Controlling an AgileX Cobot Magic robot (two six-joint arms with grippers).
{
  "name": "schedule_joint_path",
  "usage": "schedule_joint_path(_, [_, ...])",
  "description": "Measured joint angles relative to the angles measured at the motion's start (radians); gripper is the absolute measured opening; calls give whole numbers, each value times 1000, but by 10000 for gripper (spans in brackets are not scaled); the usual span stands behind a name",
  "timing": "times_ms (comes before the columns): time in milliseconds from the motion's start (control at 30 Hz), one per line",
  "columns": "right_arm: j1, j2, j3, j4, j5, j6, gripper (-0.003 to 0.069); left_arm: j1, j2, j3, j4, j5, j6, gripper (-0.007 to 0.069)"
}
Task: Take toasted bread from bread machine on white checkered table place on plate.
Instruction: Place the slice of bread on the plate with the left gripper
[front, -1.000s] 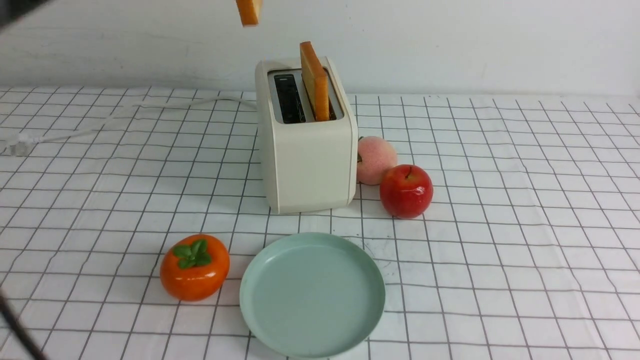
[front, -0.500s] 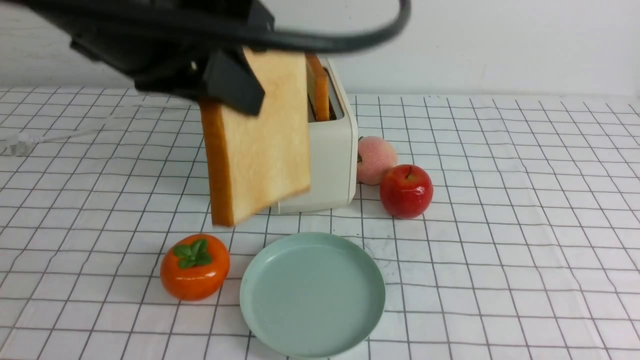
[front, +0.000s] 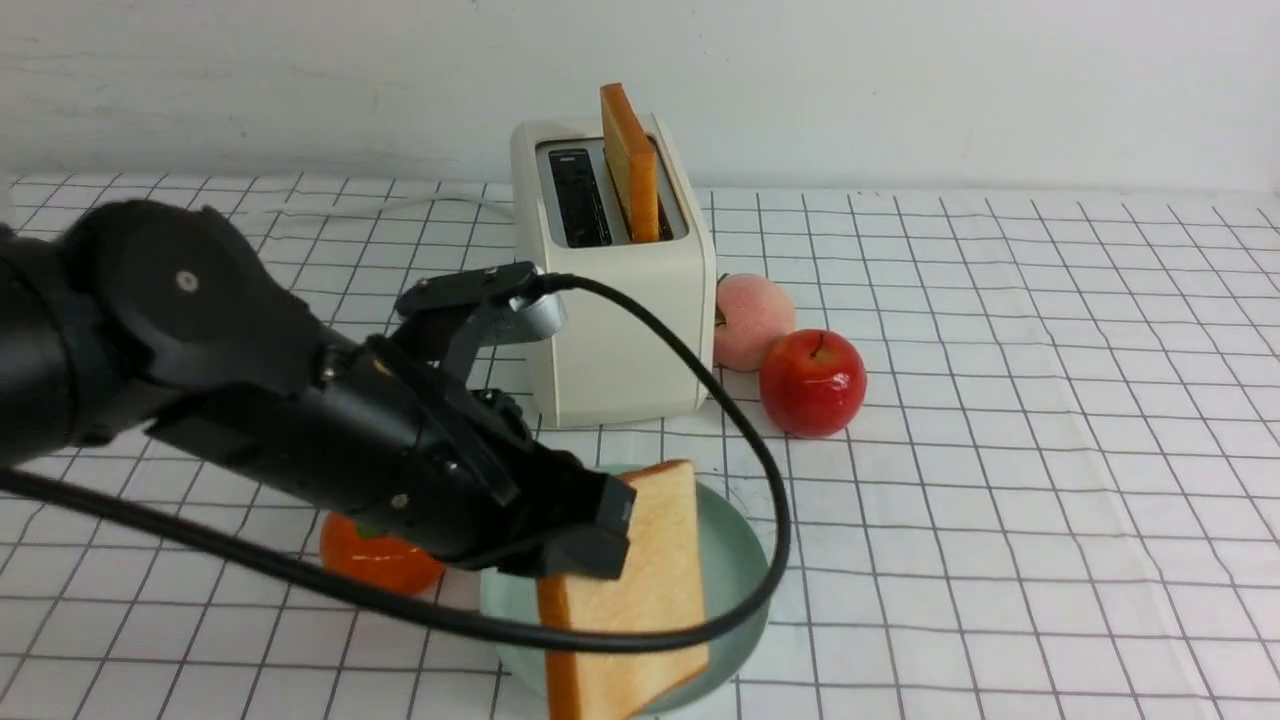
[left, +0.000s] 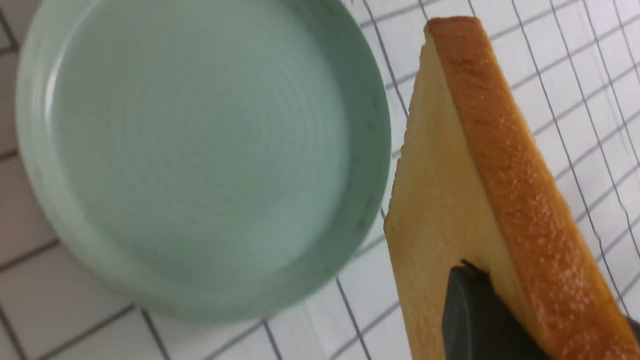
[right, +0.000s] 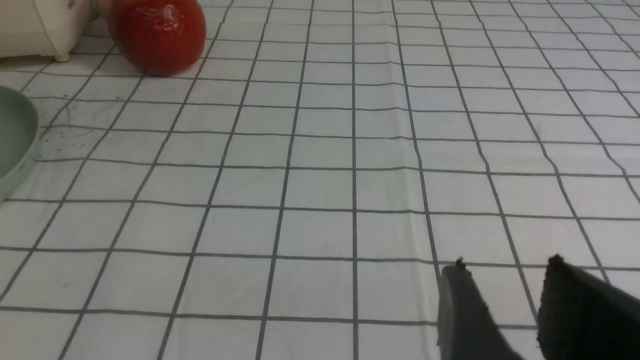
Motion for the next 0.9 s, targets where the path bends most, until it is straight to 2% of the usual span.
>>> schedule_joint_path(233, [0, 0, 0, 0, 0, 0, 240, 0, 105, 4, -210, -108, 182, 102])
schedule_joint_path(500, [0, 0, 0, 0, 0, 0, 240, 0, 158, 5, -216, -220, 196, 102])
schedule_joint_path(900, [0, 0, 0, 0, 0, 0, 240, 1, 193, 6, -218, -218, 196, 104])
